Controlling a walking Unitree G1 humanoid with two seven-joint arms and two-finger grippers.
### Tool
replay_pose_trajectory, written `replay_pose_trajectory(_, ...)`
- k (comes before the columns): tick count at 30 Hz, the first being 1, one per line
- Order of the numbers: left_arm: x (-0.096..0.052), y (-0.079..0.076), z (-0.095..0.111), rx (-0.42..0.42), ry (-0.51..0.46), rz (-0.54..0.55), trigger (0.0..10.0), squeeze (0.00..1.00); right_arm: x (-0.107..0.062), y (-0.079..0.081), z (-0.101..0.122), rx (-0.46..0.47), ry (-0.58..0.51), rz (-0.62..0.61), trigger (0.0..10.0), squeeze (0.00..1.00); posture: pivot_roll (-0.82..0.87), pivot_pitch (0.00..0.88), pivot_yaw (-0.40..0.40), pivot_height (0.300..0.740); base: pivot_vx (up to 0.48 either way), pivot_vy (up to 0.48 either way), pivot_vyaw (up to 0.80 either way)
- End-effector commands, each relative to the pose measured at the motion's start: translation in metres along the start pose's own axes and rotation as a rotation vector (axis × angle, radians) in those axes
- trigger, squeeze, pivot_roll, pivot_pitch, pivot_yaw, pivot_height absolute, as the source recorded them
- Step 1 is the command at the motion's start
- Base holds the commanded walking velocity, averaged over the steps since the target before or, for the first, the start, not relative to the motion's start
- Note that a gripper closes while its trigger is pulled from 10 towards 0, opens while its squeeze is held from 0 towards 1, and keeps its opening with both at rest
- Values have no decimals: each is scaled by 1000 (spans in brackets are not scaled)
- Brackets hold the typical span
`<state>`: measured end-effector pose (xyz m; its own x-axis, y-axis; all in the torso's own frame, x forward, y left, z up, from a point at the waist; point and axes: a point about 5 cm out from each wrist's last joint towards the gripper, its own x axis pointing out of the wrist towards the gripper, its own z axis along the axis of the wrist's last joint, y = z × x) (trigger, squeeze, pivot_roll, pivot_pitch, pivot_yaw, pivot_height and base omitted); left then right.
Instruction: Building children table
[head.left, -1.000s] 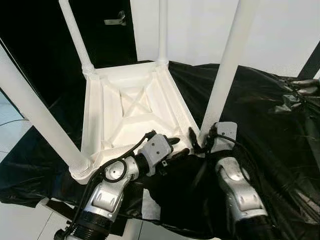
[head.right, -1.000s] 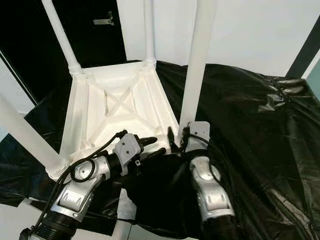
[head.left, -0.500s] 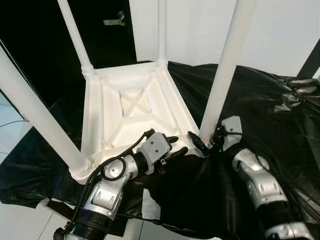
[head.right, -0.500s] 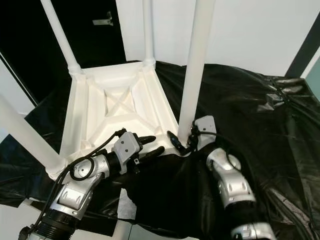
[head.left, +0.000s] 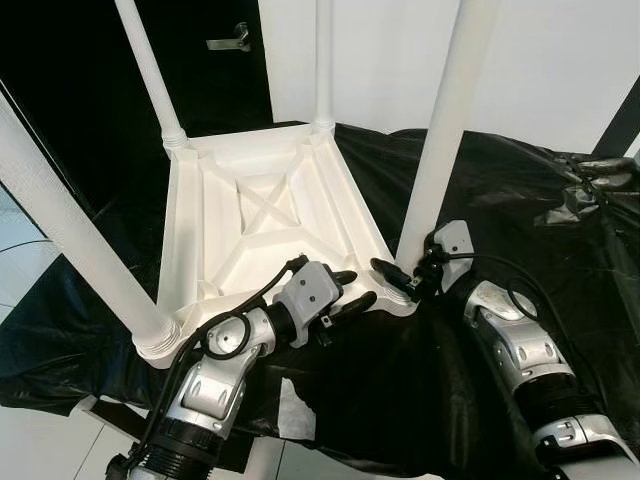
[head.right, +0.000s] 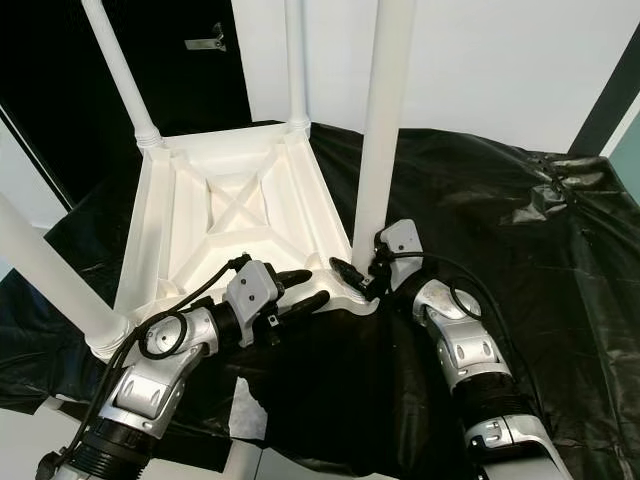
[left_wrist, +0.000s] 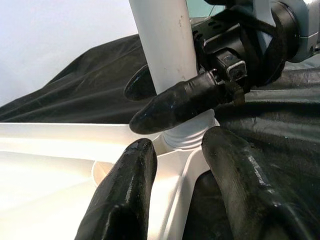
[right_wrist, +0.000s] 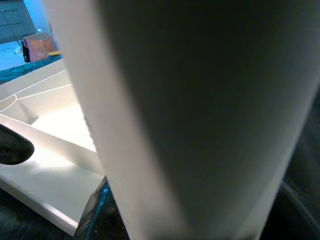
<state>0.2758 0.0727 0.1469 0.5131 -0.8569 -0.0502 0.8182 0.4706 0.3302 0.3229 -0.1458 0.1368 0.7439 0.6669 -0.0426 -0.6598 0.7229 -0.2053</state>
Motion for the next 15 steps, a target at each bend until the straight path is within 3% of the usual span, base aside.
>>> replay_pose_trajectory(1, -1, 0, -1, -5, 6, 31, 10000, 0, 0, 3, -8, 19, 34, 17, 0, 0, -3, 0, -16, 740, 0, 0, 0)
replay_pose_trajectory(4, -1, 0, -1, -6, 6, 31, 10000, 0, -2, 2, -8, 25, 32, 2, 0, 0, -3, 0, -16, 740, 0, 0, 0)
replay_pose_trajectory(5, 0, -1, -2, -7, 5, 30, 10000, 0, -3, -1, -10, 6, 46, -61, 3490, 0, -5, 0, -16, 740, 0, 0, 0)
replay_pose_trajectory(6, 0, -1, -2, -7, 5, 30, 10000, 0, -3, -1, -10, 6, 46, -61, 3490, 0, -5, 0, -16, 740, 0, 0, 0)
replay_pose_trajectory(7, 1, -1, -1, -7, 4, 30, 10000, 0, -5, -2, -13, 7, 58, -135, 10000, 0, -6, 0, -19, 740, 0, 0, 0)
replay_pose_trajectory(15, 2, -2, -1, -9, 2, 24, 10000, 0, -1, 12, -18, 97, 70, -397, 10000, 0, -18, 0, -9, 740, 0, 0, 0)
